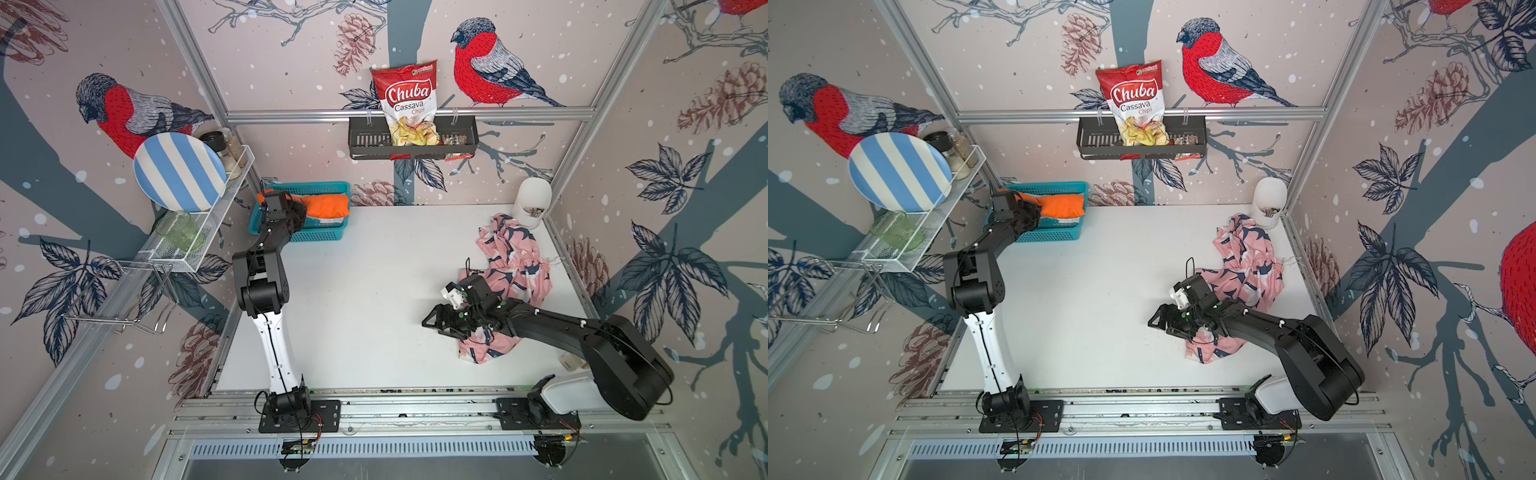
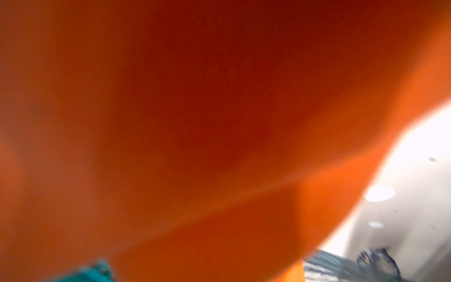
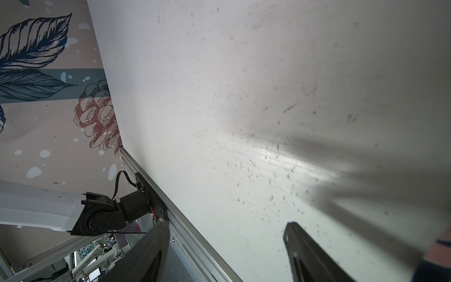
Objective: Roll up the shorts
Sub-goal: Place the shorts in the bin.
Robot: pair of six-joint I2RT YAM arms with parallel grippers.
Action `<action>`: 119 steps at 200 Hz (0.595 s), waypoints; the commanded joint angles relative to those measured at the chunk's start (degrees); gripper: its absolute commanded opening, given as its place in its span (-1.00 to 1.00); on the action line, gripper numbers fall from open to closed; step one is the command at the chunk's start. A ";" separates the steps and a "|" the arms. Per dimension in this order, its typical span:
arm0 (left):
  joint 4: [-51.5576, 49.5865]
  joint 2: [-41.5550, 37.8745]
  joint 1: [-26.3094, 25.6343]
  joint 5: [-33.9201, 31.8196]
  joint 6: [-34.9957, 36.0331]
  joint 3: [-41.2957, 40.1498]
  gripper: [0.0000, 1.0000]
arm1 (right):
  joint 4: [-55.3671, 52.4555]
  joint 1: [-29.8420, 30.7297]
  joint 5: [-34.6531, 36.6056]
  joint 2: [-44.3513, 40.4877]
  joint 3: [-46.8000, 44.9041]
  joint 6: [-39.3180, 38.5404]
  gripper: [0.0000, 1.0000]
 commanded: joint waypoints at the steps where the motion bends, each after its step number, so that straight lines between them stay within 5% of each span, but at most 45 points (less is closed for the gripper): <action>1: -9.81 1.64 0.42 -4.34 4.35 5.36 -0.96 | 1.08 0.34 -0.41 -0.24 0.00 -0.15 0.58; 33: -18.00 5.57 0.47 -4.87 4.81 11.91 -0.86 | 0.90 0.44 -0.24 0.09 0.15 -0.15 0.58; 85: -25.53 6.81 0.49 -1.47 3.04 17.08 -0.05 | -0.49 0.39 0.39 -0.43 1.37 -0.41 0.59; 119: -35.09 4.10 0.51 -2.08 -0.30 21.14 0.30 | -2.12 0.56 1.56 -2.03 2.47 -0.65 0.62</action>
